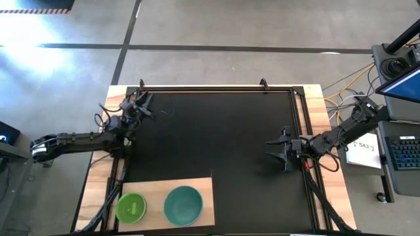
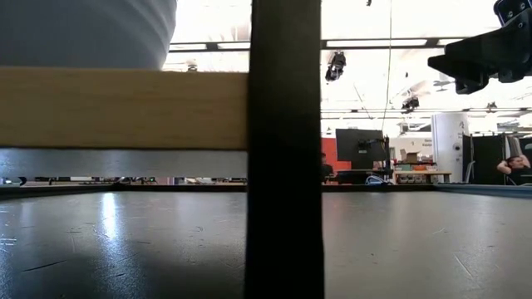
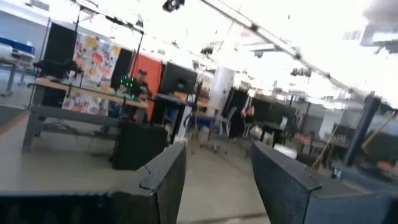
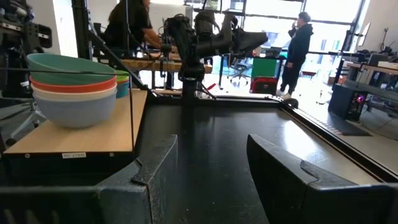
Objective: Place and stack bowls onto a shelf
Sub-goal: Return to Home Position
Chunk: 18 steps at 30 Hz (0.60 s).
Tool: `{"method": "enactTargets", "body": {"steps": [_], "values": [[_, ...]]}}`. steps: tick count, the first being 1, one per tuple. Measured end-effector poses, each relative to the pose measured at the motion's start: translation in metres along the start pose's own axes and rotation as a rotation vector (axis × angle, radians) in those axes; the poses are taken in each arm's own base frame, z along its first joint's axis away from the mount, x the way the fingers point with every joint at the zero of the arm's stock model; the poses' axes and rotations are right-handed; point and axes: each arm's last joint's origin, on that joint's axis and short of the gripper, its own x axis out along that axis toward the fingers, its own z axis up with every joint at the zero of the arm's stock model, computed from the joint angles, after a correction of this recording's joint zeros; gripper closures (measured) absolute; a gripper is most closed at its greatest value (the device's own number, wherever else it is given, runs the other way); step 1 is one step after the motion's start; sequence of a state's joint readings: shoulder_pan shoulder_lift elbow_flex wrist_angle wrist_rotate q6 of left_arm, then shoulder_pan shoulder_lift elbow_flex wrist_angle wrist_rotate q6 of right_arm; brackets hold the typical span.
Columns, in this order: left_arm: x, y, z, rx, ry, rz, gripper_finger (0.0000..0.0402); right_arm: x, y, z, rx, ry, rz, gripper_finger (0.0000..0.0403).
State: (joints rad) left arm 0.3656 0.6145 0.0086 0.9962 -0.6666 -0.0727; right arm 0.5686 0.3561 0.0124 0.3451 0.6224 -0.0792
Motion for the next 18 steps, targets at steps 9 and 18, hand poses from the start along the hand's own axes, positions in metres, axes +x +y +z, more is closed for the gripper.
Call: {"method": "enactTargets", "body": {"steps": [9,18], "values": [[-0.013,0.011,-0.01,0.135,0.17,0.014,0.0237,0.0,0.0,0.0,0.0,0.001,0.0,0.022],[-0.031,0.023,-0.009,0.176,0.231,-0.001,0.0237,0.0,0.0,0.0,0.0,0.0,0.0,0.022]]}}
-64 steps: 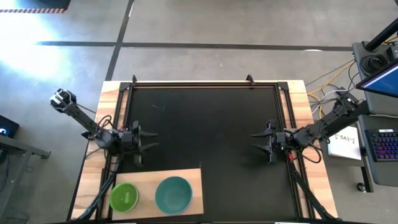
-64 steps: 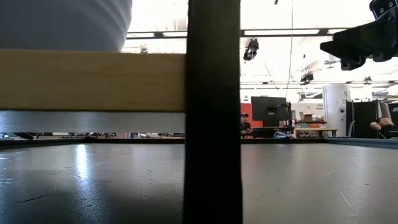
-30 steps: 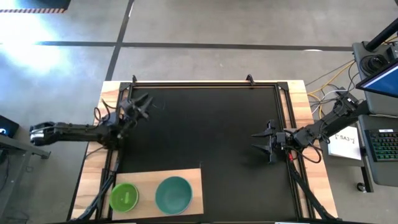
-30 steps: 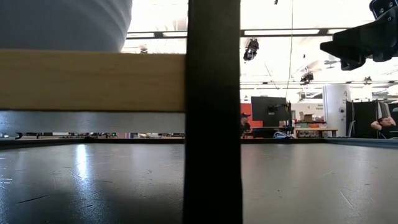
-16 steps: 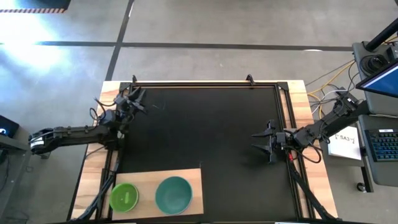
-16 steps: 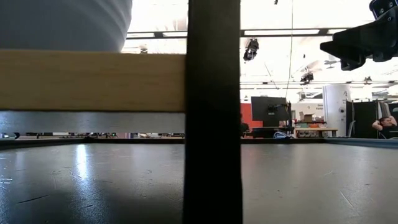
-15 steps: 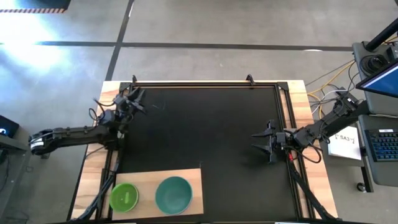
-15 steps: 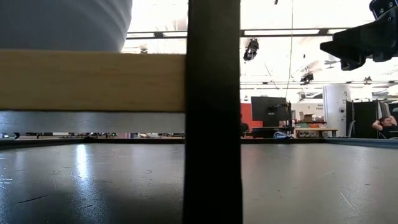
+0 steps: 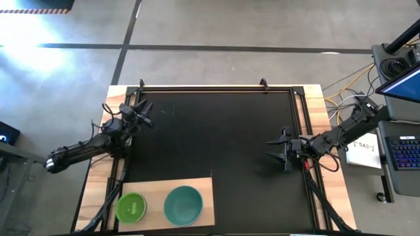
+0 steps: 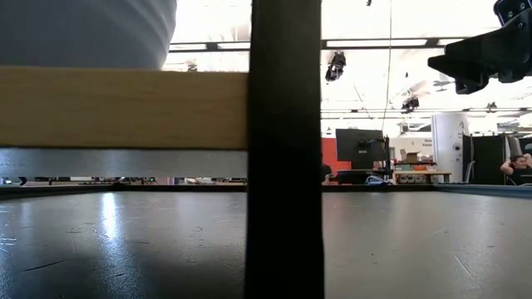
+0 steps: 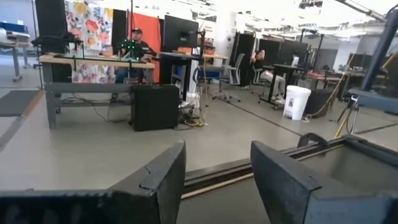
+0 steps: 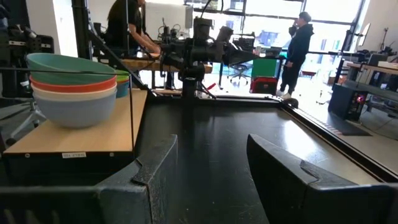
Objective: Place and stack bowls onto a shelf
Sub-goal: Return to Home Position
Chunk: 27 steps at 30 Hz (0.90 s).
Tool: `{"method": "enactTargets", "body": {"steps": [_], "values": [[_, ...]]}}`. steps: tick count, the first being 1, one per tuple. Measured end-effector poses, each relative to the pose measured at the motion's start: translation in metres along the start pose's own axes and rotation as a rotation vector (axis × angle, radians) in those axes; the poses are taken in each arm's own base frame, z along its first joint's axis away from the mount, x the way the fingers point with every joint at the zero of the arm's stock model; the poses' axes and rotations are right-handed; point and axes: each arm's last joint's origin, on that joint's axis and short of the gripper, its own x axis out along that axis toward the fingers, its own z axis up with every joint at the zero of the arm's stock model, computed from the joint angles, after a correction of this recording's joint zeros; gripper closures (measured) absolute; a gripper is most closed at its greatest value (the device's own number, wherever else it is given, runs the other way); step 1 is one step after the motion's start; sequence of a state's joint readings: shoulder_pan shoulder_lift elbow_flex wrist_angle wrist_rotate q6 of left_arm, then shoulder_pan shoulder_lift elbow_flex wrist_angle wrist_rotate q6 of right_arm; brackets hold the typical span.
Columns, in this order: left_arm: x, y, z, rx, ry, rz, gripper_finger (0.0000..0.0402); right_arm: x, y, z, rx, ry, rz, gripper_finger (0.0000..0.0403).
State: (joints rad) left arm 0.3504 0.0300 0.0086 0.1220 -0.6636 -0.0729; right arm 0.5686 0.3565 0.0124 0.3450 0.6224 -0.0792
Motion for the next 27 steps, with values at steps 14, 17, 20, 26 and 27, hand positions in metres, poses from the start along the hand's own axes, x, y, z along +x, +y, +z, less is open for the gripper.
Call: {"method": "enactTargets", "body": {"steps": [14,17,20,26,27], "values": [[-0.0018,0.0012,-0.0002,0.01,0.013,0.002,0.0237,0.0,0.0,0.0,0.0,0.0,0.0,0.022],[-0.0018,0.0012,-0.0002,0.01,0.013,0.003,0.0237,0.0,0.0,0.0,0.0,0.0,0.0,0.022],[-0.0016,0.0011,-0.0001,0.012,0.015,0.003,0.0237,0.0,0.0,0.0,0.0,0.0,0.0,0.022],[-0.0015,0.001,0.0004,0.012,0.015,0.004,0.0237,0.0,0.0,0.0,0.0,0.0,0.0,0.022],[-0.0015,0.001,0.0005,0.012,0.015,0.004,0.0237,0.0,0.0,0.0,0.0,0.0,0.0,0.022]]}}
